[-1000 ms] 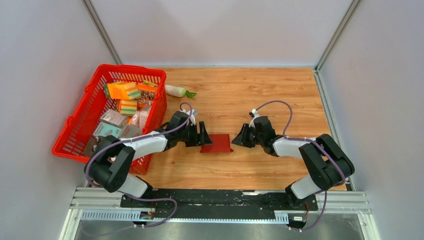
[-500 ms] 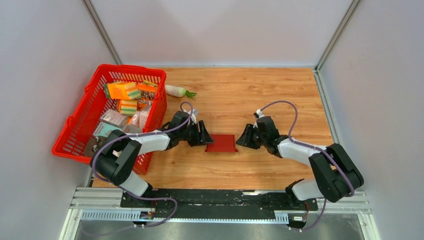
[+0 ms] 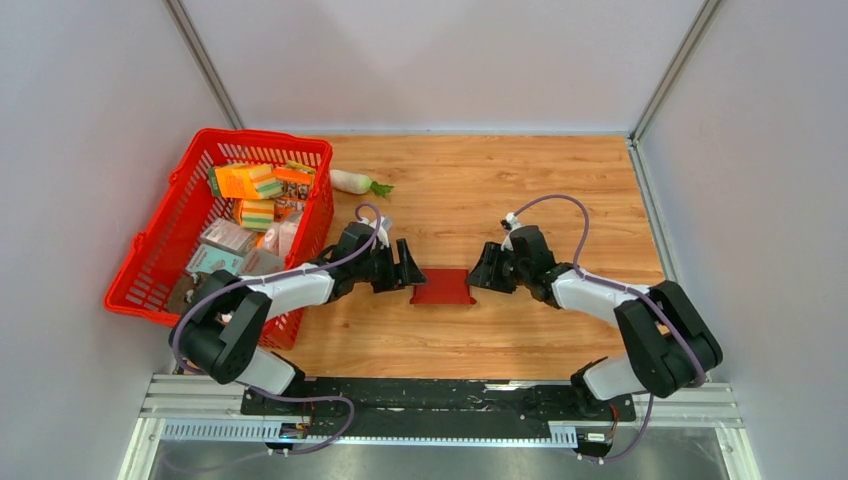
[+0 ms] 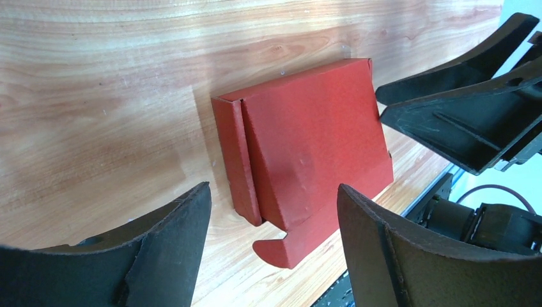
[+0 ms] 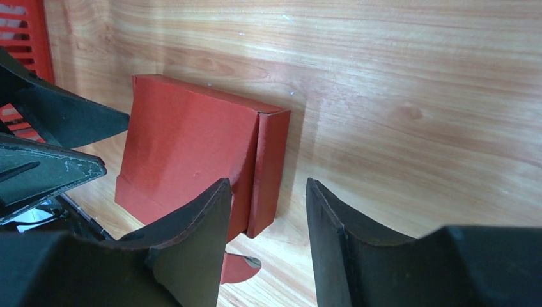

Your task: Fold the paper box

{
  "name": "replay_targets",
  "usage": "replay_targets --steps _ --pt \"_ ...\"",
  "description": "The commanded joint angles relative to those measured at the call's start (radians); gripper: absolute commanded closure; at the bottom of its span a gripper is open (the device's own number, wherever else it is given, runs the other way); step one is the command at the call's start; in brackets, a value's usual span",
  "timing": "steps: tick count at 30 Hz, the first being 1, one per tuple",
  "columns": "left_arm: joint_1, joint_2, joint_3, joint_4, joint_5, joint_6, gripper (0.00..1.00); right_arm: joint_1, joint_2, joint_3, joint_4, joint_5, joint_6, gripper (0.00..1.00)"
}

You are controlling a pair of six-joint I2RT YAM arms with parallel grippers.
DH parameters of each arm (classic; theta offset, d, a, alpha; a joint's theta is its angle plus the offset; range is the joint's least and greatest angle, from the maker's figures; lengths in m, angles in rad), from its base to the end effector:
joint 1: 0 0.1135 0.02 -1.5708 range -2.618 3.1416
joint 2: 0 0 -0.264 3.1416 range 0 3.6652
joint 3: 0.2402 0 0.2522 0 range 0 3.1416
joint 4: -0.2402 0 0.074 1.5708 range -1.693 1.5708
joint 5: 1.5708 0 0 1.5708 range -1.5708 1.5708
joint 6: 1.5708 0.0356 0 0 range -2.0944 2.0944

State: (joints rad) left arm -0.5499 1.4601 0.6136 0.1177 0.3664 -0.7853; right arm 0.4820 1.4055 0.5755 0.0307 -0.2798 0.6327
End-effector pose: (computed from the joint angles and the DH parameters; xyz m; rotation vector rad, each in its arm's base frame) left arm 0.2304 -0.1562 0.1608 -0.0873 2.4987 -1.0533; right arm 0.2272 0.1300 0.1561 0.0457 2.5044 0.8360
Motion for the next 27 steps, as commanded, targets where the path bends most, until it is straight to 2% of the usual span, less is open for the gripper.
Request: replay_targets --steps 1,5,12,15,24,27 --pt "-0.002 0.049 0.006 0.074 0.037 -0.032 0.20 0.003 0.052 0.001 0.139 -0.078 -0.007 0.51" --pt "-0.002 0.068 0.005 0.096 0.029 -0.051 0.20 0.003 0.078 -0.028 0.167 -0.078 0.012 0.55" --pt "-0.002 0.088 0.003 0.103 0.048 -0.055 0.20 -0.016 0.084 -0.098 0.210 -0.064 0.033 0.75" --pt "-0.002 0.091 -0.002 0.103 0.045 -0.057 0.20 -0.023 0.087 -0.115 0.224 -0.065 0.038 0.79" --pt "-0.010 0.170 -0.008 0.217 0.109 -0.129 0.27 -0.063 0.092 -0.137 0.232 -0.048 0.053 0.82" --pt "-0.027 0.172 0.000 0.203 0.092 -0.132 0.27 -0.071 0.098 -0.143 0.230 -0.044 0.059 0.83"
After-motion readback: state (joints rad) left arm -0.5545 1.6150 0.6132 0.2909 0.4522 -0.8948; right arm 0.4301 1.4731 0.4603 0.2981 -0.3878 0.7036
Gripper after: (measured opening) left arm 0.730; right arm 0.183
